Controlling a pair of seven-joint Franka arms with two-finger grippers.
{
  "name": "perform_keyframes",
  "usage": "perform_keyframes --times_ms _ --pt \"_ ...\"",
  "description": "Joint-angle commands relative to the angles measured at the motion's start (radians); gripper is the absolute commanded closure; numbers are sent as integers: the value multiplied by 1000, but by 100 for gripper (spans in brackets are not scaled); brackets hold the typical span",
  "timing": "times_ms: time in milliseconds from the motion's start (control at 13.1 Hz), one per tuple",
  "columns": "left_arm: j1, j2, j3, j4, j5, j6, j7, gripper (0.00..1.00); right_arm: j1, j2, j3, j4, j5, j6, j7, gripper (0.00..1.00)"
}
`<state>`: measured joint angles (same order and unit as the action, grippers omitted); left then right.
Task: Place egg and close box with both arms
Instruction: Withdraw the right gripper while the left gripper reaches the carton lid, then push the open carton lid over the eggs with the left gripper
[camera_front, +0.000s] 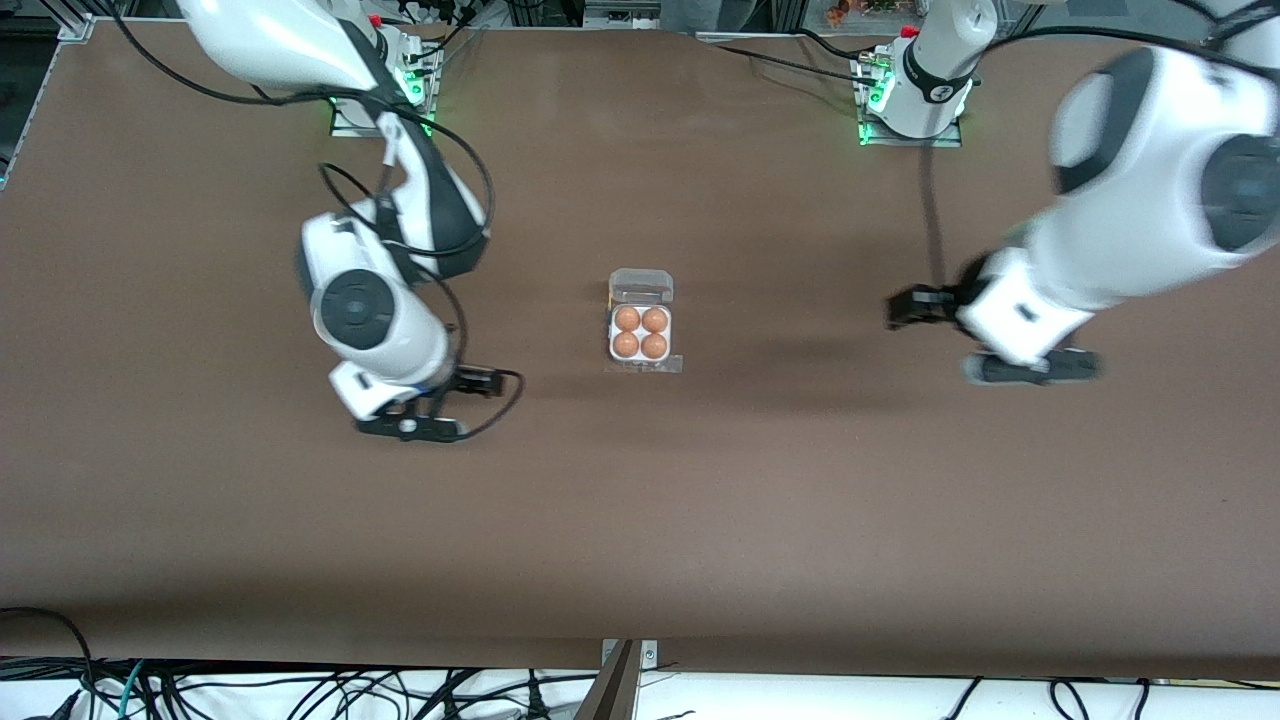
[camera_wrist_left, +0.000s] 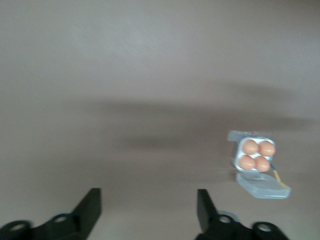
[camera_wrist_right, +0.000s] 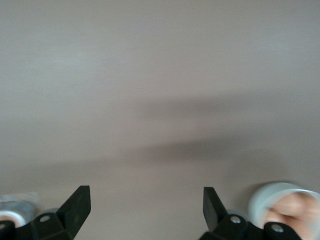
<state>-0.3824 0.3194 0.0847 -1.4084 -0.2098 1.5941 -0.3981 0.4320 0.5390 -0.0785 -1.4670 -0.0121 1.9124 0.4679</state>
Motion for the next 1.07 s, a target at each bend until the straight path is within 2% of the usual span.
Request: perform_keyframes --times_ms 0,153,230,383,460,536,613,766,996 --pt "-136 59 12 28 -16 -16 -183 43 -5 -89 -88 -30 15 -91 -104 0" --pt "-208 78 12 28 -28 -16 -218 64 -60 -140 -96 -42 14 -124 -115 0" --pt "-225 87 12 26 -70 -16 -220 71 -99 -196 -89 -89 12 -116 -120 0" --pt "-227 128 15 28 -225 -16 -260 85 -156 -304 -83 -163 12 -110 -191 0" --pt "-228 151 12 28 -279 -16 -293 88 -214 -364 -51 -194 12 -125 -234 0" --pt "-249 164 7 28 -290 -16 -310 88 -290 -413 1 -217 12 -154 -265 0" --pt "-271 177 6 28 -289 -14 -312 88 -317 -445 11 -216 12 -203 -279 0" --pt "-308 210 6 28 -301 -14 -318 87 -329 -488 8 -204 -2 -248 -296 0" --pt "-345 259 0 28 -316 -13 -344 86 -328 -493 6 -179 -43 -251 -383 0"
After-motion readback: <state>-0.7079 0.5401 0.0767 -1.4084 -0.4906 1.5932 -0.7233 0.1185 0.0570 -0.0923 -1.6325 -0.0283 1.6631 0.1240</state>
